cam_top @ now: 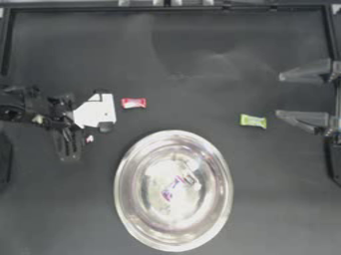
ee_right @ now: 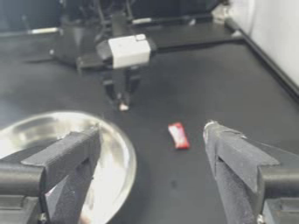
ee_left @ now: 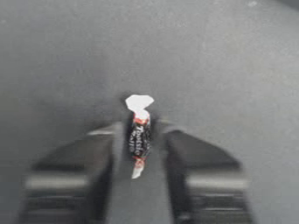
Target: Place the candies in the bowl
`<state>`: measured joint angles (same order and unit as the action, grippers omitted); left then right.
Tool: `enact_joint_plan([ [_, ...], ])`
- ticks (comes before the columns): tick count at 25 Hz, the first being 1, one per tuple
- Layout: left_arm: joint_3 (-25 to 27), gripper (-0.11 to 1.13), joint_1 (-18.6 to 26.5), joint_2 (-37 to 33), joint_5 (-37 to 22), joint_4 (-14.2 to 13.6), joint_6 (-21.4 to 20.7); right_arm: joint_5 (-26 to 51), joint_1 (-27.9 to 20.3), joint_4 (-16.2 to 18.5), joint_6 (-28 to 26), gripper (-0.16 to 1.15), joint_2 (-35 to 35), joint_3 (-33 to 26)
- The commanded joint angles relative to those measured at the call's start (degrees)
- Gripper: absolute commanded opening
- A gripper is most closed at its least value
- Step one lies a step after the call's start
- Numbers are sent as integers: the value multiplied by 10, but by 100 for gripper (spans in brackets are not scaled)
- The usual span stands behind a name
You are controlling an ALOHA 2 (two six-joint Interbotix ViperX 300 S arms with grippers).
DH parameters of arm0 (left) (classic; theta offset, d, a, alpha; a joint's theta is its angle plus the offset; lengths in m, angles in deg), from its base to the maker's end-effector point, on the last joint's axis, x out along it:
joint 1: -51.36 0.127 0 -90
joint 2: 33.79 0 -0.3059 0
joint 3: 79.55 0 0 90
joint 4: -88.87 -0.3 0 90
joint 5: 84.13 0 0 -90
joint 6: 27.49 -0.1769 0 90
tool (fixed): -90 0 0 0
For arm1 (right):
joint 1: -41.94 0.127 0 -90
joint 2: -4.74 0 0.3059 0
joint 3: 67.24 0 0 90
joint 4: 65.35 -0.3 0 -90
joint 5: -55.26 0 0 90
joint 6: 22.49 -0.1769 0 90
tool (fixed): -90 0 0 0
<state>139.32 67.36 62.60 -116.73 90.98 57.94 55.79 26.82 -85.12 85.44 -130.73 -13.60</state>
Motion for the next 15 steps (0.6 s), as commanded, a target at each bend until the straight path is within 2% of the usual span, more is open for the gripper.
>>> enact_joint_plan([
  [1,-4,62,-1,-2,-1,5,0,3,-1,-2,-1,98,-2,-5],
  [4,-4,56,-1,2,-2,11,0,3,-1,-3,-1,98,-2,-5],
  [10,-7,26,-8,-2,-9,15,-4,3,5,-2,-1,98,-2,-6],
  [15,-20,31,-8,-25,-21,14,-7,3,5,-3,-1,98,-3,-6],
])
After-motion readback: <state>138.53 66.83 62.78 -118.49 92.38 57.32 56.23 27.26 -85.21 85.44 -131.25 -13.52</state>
